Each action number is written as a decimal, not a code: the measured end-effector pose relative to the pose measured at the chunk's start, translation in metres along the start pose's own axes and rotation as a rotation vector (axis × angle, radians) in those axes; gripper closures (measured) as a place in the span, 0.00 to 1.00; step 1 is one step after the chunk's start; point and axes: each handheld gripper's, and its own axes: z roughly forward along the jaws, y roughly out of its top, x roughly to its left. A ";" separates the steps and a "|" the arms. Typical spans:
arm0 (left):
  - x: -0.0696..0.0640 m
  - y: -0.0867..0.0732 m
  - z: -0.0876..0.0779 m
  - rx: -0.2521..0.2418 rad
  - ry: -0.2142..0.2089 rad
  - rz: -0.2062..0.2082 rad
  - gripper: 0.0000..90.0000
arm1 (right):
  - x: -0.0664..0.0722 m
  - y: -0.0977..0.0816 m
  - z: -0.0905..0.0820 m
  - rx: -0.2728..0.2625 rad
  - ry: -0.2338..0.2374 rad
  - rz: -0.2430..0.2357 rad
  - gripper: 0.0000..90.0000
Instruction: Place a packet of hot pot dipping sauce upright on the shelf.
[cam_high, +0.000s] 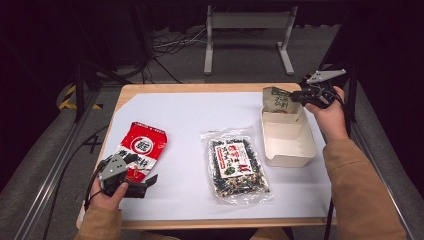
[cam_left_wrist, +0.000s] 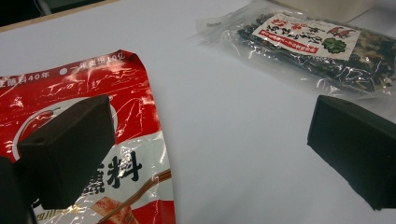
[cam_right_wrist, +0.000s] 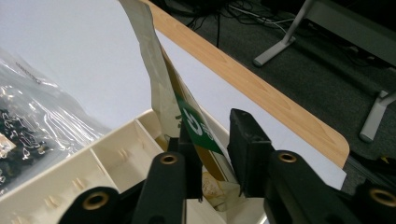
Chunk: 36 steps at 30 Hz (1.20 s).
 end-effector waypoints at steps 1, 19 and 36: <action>0.000 0.001 0.000 -0.002 0.001 0.002 0.01 | 0.001 0.000 -0.002 -0.008 -0.003 0.005 0.77; -0.003 0.014 0.012 0.041 0.003 0.002 0.06 | 0.020 0.002 -0.050 -0.134 -0.070 0.038 0.45; -0.003 0.020 0.010 0.056 0.014 0.016 0.11 | 0.074 -0.005 -0.086 -0.206 0.078 0.069 0.52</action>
